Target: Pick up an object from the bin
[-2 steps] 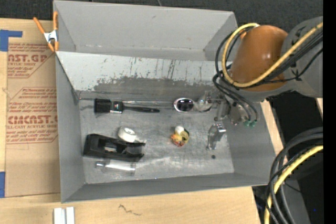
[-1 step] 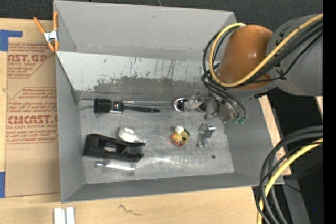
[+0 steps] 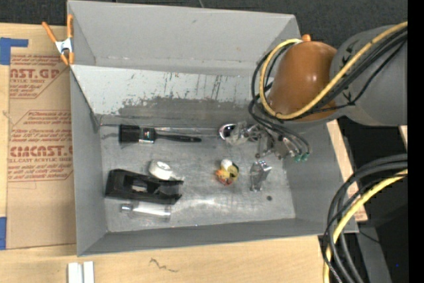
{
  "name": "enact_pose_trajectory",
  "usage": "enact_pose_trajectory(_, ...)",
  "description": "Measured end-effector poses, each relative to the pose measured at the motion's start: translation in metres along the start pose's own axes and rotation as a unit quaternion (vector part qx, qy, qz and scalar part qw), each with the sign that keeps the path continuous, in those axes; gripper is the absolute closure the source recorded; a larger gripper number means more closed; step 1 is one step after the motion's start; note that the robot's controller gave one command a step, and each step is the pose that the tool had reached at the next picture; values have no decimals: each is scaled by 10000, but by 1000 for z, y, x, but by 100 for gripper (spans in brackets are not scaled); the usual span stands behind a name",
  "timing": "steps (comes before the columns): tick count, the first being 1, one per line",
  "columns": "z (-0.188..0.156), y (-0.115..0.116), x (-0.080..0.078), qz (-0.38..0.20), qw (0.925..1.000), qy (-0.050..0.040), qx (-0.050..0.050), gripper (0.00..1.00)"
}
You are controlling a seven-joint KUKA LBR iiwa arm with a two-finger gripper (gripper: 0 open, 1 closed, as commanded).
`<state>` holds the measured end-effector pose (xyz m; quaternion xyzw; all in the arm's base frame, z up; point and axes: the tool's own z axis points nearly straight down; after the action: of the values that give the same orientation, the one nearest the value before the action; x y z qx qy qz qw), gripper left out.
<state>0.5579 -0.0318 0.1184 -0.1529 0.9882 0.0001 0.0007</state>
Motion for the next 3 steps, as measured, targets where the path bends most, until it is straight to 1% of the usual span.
enact_pose_trajectory(1,47,6,-2,-554,9985,-11,3,0)
enact_pose_trajectory(2,45,13,0,-481,9988,-63,20,100)
enact_pose_trajectory(3,45,13,0,-481,9988,-63,20,100)
